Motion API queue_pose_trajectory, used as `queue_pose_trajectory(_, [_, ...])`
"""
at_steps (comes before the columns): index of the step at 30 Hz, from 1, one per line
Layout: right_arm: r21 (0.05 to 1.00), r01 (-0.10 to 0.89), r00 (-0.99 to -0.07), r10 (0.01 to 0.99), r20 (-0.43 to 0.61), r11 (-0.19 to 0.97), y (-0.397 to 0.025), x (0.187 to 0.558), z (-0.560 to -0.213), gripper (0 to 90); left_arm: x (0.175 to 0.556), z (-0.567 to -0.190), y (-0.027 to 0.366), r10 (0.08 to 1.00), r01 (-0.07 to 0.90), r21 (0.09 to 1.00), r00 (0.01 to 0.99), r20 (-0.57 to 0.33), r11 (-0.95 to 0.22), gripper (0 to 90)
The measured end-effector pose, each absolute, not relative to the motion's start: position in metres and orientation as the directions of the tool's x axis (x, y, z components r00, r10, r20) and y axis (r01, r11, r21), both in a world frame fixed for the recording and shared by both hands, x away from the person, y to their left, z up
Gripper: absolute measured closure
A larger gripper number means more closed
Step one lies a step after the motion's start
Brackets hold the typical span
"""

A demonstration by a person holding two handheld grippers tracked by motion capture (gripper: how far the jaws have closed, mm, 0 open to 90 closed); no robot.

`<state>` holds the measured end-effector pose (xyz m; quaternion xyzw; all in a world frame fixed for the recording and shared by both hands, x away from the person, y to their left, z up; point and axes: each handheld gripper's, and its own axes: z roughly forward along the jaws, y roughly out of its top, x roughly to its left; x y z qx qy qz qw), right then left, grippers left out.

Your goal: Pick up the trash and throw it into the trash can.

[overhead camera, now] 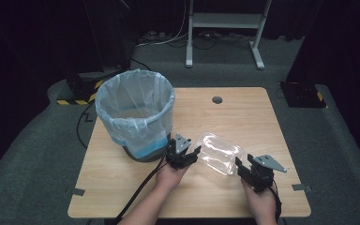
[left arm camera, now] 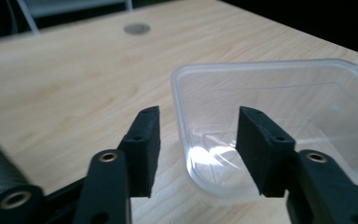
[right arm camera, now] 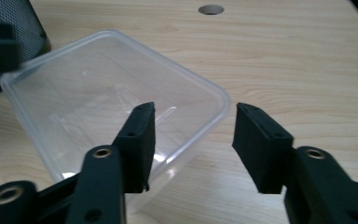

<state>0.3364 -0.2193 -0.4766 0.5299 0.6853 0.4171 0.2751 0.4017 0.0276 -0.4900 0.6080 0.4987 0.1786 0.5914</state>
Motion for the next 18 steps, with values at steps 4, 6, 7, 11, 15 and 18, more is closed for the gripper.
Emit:
queue_pose_trajectory(4, [0.83, 0.556, -0.285, 0.948, 0.138, 0.046, -0.215, 0.344, -0.485, 36.9, 0.411, -0.497, 0.031, 0.776, 0.473, 0.849, 0.435, -0.457, 0.235, 41.0])
queue_pose_trajectory(6, [0.818, 0.575, -0.287, 0.938, 0.196, 0.005, -0.217, 0.346, -0.489, 32.9, 0.411, -0.498, 0.031, 0.749, 0.506, 0.832, 0.454, -0.482, 0.228, 37.6])
queue_pose_trajectory(7, [0.812, 0.583, -0.29, 0.934, 0.206, 0.002, -0.217, 0.348, -0.49, 32.4, 0.41, -0.498, 0.029, 0.731, 0.522, 0.813, 0.446, -0.516, 0.256, 36.6])
queue_pose_trajectory(11, [0.774, 0.632, -0.321, 0.897, 0.303, -0.035, -0.216, 0.356, -0.494, 28.6, 0.407, -0.5, 0.026, 0.708, 0.558, 0.789, 0.448, -0.546, 0.256, 31.2])
queue_pose_trajectory(15, [0.783, 0.622, -0.334, 0.909, 0.25, 0.013, -0.21, 0.354, -0.489, 36.2, 0.402, -0.496, 0.031, 0.72, 0.547, 0.795, 0.437, -0.538, 0.262, 37.5])
queue_pose_trajectory(18, [0.812, 0.583, -0.327, 0.924, 0.201, 0.03, -0.21, 0.349, -0.482, 54.3, 0.396, -0.495, 0.036, 0.747, 0.517, 0.818, 0.432, -0.505, 0.253, 50.2])
